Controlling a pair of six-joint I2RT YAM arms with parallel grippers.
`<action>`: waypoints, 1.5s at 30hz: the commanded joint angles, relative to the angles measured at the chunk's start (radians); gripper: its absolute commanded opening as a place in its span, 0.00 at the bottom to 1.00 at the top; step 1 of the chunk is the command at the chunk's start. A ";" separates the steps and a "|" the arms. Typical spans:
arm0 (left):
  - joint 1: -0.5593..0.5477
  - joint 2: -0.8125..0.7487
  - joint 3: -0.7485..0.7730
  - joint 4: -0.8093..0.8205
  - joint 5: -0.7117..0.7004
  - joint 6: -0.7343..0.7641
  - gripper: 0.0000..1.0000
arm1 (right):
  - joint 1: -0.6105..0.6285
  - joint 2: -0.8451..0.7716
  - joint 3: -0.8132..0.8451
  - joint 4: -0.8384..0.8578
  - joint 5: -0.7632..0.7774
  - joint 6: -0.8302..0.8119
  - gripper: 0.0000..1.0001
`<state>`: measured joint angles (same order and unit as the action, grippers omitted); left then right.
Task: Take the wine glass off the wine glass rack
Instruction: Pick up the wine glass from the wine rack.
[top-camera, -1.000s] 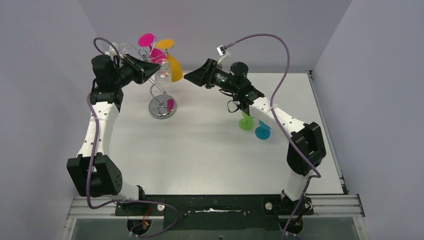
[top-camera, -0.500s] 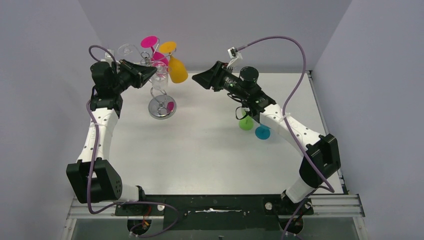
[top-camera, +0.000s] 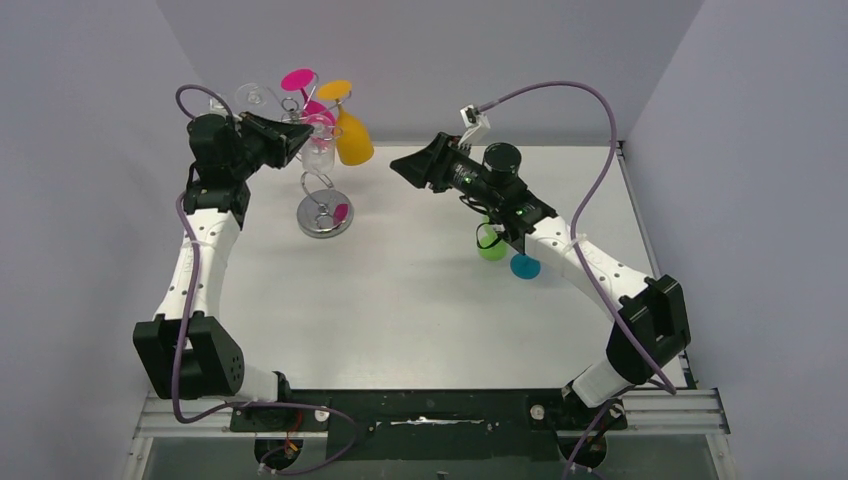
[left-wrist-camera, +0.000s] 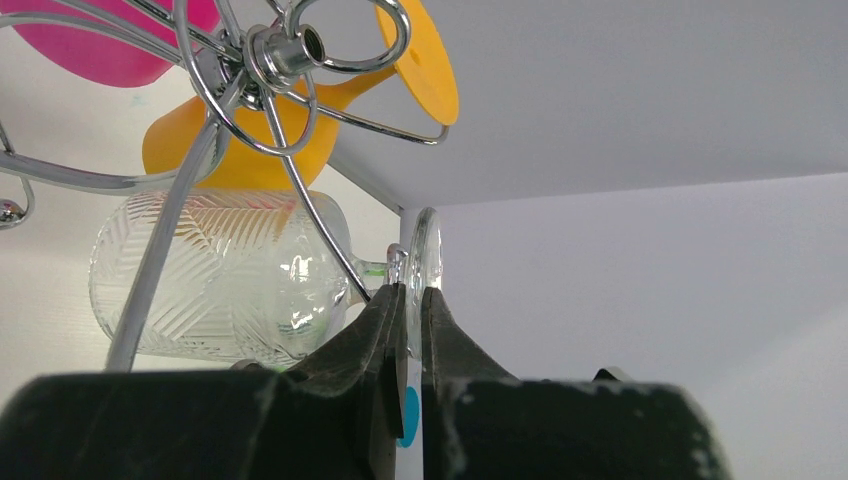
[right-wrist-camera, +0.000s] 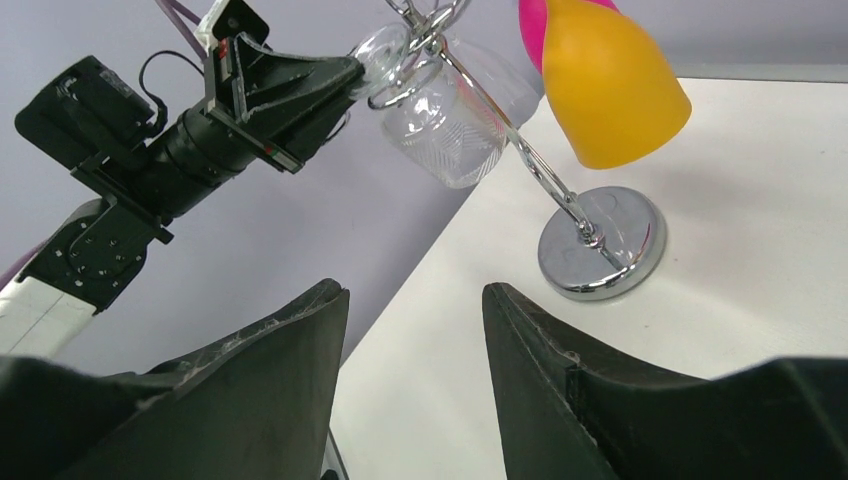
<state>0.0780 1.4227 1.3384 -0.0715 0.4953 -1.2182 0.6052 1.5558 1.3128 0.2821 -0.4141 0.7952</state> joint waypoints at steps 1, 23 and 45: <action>-0.032 0.011 0.122 0.122 -0.082 0.017 0.00 | 0.000 -0.067 -0.020 0.049 0.023 -0.021 0.53; -0.123 -0.078 -0.046 0.221 -0.375 -0.142 0.00 | 0.000 -0.099 -0.066 0.023 0.038 -0.059 0.53; -0.234 -0.055 0.024 0.176 -0.600 -0.212 0.00 | 0.001 -0.050 0.013 -0.034 0.014 -0.156 0.52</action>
<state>-0.1497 1.3949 1.2854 -0.0307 -0.0154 -1.4021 0.6052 1.4731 1.2198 0.2470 -0.3828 0.7238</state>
